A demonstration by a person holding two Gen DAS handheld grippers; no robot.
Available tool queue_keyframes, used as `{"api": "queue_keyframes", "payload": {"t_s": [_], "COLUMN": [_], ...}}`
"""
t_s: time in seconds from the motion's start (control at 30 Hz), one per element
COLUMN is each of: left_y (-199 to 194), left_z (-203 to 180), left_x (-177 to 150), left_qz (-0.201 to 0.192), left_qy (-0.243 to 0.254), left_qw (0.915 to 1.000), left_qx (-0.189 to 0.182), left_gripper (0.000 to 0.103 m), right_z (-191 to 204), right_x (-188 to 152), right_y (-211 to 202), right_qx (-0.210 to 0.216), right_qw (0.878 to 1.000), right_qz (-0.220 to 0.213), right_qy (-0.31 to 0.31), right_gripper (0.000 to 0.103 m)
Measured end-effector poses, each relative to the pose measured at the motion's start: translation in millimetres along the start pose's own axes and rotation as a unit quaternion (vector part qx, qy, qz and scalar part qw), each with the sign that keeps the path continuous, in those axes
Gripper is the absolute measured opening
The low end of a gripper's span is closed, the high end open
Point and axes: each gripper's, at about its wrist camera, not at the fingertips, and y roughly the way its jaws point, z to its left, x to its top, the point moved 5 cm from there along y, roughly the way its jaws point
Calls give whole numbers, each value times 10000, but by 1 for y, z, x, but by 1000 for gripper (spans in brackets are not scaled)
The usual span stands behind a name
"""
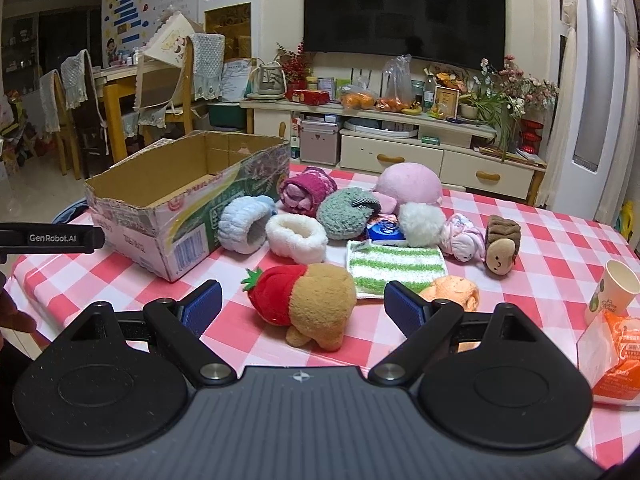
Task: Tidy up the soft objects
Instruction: 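Grasp the red-and-tan strawberry plush with the left tool while the right tool grasps the rolled orange towel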
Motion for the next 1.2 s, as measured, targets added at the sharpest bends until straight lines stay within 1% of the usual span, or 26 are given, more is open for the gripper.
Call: {"api": "queue_keyframes", "payload": {"t_s": [0.17,0.3,0.37,0.47,0.53,0.6,0.63,0.73,0.77,0.83,0.87,0.97,1.0,1.1,1.2], "left_y": [5,6,6,2,-1,-4,-4,-1,0,2,4,14,18,29,39], "left_z": [-15,-32,-42,-63,-81,-96,-104,-125,-133,-151,-159,-182,-187,-199,-205], "left_x": [-7,-12,-15,-20,-23,-26,-28,-32,-34,-37,-38,-40,-41,-40,-36], "left_qz": [114,130,131,88,79,65,88,201,221,292,307,247,232,287,264], "left_qy": [140,256,410,783,1007,1229,1348,1624,1752,2118,2256,2817,2964,3327,3541], "left_qw": [9997,9987,9977,9941,9895,9851,9822,9736,9694,9560,9512,9343,9298,9153,9066], "left_qx": [-142,-413,-527,-748,-1030,-1203,-1309,-1594,-1708,-2007,-2083,-2172,-2172,-2253,-2278], "left_gripper": [103,103,103,103,103,103,103,102,102,102,102,100,98,98,98], "right_z": [-16,-36,-50,-73,-86,-97,-101,-108,-109,-108,-108,-110,-111,-115,-119], "right_x": [-6,-11,-13,-19,-23,-27,-29,-31,-31,-31,-31,-30,-29,-28,-30], "right_y": [2,6,9,14,19,25,27,40,46,55,59,71,75,82,91], "right_qx": [-164,-352,-456,-623,-671,-721,-702,-455,-378,-237,-203,-162,-156,-153,-56], "right_qw": [9997,9987,9975,9943,9921,9902,9893,9868,9857,9840,9832,9822,9821,9809,9757], "right_qz": [-10,34,65,154,211,284,313,434,490,605,668,735,749,772,893], "right_qy": [176,372,537,852,1035,1161,1239,1491,1566,1660,1688,1721,1724,1780,1998], "right_gripper": [103,103,103,103,103,103,103,103,103,103,103,103,103,103,103]}}
